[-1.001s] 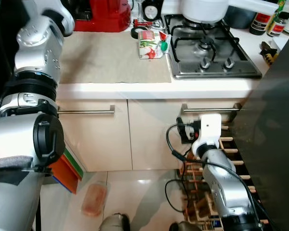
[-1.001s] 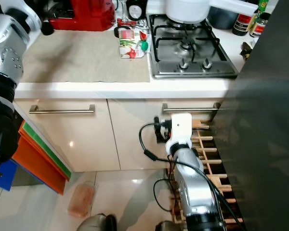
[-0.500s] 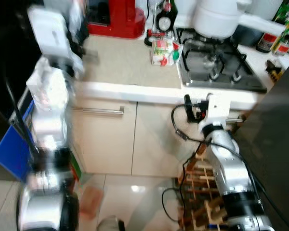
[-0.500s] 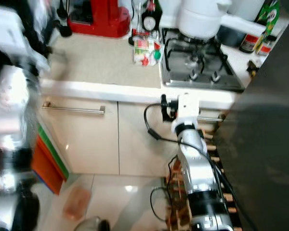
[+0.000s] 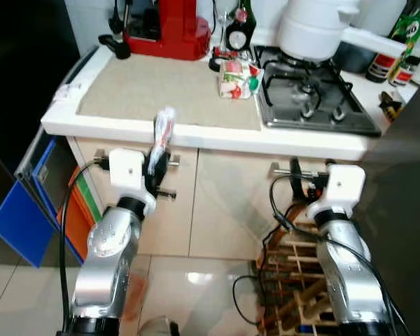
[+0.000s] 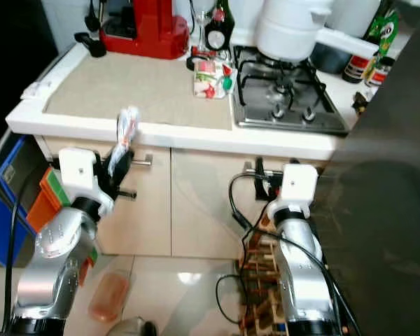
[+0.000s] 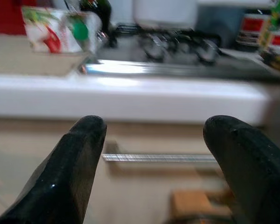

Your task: Restocking fridge

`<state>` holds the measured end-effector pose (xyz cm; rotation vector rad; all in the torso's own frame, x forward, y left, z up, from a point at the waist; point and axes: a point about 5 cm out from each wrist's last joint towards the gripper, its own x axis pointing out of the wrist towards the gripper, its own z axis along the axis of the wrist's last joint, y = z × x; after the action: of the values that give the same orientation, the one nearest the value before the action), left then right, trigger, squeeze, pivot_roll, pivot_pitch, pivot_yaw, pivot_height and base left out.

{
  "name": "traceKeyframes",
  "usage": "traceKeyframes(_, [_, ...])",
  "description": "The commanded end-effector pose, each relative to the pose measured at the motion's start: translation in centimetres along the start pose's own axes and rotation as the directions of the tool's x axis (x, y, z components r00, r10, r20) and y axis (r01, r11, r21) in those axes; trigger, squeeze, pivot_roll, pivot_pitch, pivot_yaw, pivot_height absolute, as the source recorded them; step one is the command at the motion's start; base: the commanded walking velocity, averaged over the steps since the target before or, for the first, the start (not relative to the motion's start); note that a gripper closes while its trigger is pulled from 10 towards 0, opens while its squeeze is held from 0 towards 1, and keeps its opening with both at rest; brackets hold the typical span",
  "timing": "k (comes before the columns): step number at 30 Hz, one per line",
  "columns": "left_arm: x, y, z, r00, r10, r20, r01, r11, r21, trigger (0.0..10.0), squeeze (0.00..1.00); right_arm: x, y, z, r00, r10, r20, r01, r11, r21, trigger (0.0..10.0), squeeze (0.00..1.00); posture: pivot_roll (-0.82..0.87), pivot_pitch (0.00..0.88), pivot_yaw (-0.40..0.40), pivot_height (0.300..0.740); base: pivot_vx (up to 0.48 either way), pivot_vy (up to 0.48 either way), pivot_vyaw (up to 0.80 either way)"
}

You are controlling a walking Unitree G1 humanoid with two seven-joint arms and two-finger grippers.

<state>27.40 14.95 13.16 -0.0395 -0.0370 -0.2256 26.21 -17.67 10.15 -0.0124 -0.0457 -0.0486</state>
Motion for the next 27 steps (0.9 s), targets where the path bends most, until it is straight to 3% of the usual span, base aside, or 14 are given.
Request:
traceKeyframes(1, [-0.4, -0.2, 0.6, 1.0, -0.02, 0.011, 0.02, 1.0, 0.02, 0.0, 0.0, -0.6, -0.8, 0.6, 1.0, -0.022, 0.014, 0.022, 1.0, -0.009, 10.0, 0.05, 0.08, 0.0, -0.028, 0.74, 0.0, 0.0, 0.0])
traceKeyframes(4, [-1.2, 0.0, 0.3, 1.0, -0.029, -0.011, 0.03, 0.999, 0.038, 0.0, 0.0, -1.5, -1.1, 0.5, 1.0, -0.002, -0.009, 0.002, 1.0, -0.018, 10.0, 0.05, 0.07, 0.0, -0.028, 0.74, 0.0, 0.0, 0.0])
traceKeyframes(6, [-2.6, 0.1, -0.1, 0.999, -0.018, -0.04, 0.019, 1.0, 0.02, 0.0, 0.0, -3.3, -2.5, -0.4, 0.996, -0.003, -0.091, 0.004, 1.0, 0.003, 10.0, 0.05, 0.06, 0.0, -0.03, 0.74, 0.0, 0.0, 0.0])
traceKeyframes(9, [-2.5, -0.1, -0.5, 0.998, -0.003, -0.066, 0.004, 1.0, 0.005, 0.0, 0.0, -3.7, -3.3, -1.0, 0.993, 0.002, -0.116, -0.005, 1.0, -0.029, 10.0, 0.05, 0.06, 0.0, -0.036, 0.74, 0.0, 0.0, 0.0])
traceKeyframes(10, [-2.1, 0.0, -0.8, 0.997, 0.012, -0.08, -0.011, 1.0, 0.018, 5.4, 0.0, -3.5, -3.5, -1.3, 0.992, 0.0, -0.123, -0.005, 0.999, -0.043, 10.0, 0.05, 0.06, 0.0, -0.04, 0.74, 0.0, 0.0, 0.0])
traceKeyframes(11, [-1.8, 0.1, -0.9, 0.996, 0.032, -0.083, -0.029, 0.999, 0.034, 10.0, 0.0, -3.1, -3.8, -1.4, 0.992, -0.008, -0.126, 0.001, 0.999, -0.049, 10.0, 0.05, 0.07, 0.0, -0.045, 0.74, 0.0, 0.0, 0.0])
traceKeyframes(15, [-0.6, 0.1, -0.5, 0.994, 0.086, -0.062, -0.082, 0.994, 0.073, 10.0, 0.0, -0.8, -2.8, -0.5, 0.995, 0.002, -0.1, -0.003, 1.0, -0.012, 10.0, 0.05, 0.07, 0.0, -0.058, 0.74, 0.0, 0.0, 0.0])
traceKeyframes(20, [-0.5, -0.1, -0.4, 0.994, 0.09, -0.068, -0.084, 0.992, 0.092, 10.0, 0.0, -0.8, -1.7, 0.0, 0.994, 0.049, -0.093, -0.048, 0.999, 0.003, 10.0, 0.05, 0.07, 0.0, -0.064, 0.74, -0.129, 0.0, 0.0])
traceKeyframes(27, [0.1, -0.3, -0.4, 0.993, 0.099, -0.063, -0.094, 0.992, 0.086, 10.0, 0.0, -0.5, -1.2, -0.3, 0.993, 0.067, -0.095, -0.065, 0.998, 0.019, 10.0, 0.05, 0.07, 0.0, -0.056, 0.74, -0.475, 0.0, 0.0])
